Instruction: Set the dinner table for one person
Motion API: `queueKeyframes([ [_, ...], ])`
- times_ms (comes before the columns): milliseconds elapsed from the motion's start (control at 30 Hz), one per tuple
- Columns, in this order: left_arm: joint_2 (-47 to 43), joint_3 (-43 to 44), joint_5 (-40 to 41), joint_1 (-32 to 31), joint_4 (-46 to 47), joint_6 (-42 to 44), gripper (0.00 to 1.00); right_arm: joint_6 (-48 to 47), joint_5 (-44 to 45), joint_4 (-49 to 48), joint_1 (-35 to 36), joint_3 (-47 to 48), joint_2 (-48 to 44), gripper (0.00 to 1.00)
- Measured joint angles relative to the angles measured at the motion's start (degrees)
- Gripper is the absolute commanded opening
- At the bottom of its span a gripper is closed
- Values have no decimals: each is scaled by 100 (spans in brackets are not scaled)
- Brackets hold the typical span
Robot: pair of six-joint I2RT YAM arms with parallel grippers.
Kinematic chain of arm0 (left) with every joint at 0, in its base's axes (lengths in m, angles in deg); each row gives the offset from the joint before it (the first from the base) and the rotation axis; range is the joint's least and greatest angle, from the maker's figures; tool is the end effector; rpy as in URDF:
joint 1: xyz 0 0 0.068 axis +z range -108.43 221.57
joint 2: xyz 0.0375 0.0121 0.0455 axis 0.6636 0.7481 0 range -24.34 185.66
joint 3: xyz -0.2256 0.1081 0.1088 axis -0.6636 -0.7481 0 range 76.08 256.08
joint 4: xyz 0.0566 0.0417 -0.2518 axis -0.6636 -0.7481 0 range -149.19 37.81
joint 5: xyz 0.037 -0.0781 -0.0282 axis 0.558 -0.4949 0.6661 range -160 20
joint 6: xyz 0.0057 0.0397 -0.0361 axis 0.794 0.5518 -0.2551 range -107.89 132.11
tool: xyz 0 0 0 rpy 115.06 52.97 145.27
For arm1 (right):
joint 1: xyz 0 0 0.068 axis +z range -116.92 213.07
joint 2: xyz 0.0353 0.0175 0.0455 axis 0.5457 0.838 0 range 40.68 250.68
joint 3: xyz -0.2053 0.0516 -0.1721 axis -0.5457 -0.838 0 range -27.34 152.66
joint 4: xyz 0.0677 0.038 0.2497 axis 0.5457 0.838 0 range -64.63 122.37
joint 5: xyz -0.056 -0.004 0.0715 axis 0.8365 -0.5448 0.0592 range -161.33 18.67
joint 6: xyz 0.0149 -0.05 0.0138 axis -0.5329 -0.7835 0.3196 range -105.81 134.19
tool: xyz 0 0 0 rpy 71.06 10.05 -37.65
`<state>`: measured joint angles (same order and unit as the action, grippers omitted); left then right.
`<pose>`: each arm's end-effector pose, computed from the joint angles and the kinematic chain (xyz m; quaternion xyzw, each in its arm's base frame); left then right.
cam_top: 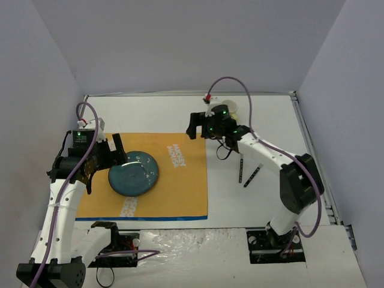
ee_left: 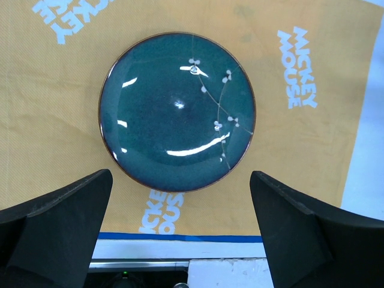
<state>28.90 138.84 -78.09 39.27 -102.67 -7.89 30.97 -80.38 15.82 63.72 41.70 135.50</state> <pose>0.1759 -0.0121 0.3530 -0.1107 0.9013 -0.1430 0.3937 0.3359 0.2056 0.2935 -0.1433 0.7858 0.2984 0.5225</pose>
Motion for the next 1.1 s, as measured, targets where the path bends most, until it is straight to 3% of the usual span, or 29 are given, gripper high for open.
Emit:
queueKeyframes([
  [167,-142,-406,87,0,144,75,97,-707,424,400,-1018,250,-437,96],
  [400,-305,-922,86,0,673,156,97,-1497,14,729,-2244,942,230,89],
  [867,-442,-1541,300,0,1344,202,97,-2586,-673,895,-2307,1586,1767,66],
  [1000,-449,-1551,369,0,1431,226,97,-2747,-726,904,-2307,1796,2046,57],
  [1100,-449,-1551,427,0,1478,250,97,-2835,-796,943,-2307,1974,2212,41],
])
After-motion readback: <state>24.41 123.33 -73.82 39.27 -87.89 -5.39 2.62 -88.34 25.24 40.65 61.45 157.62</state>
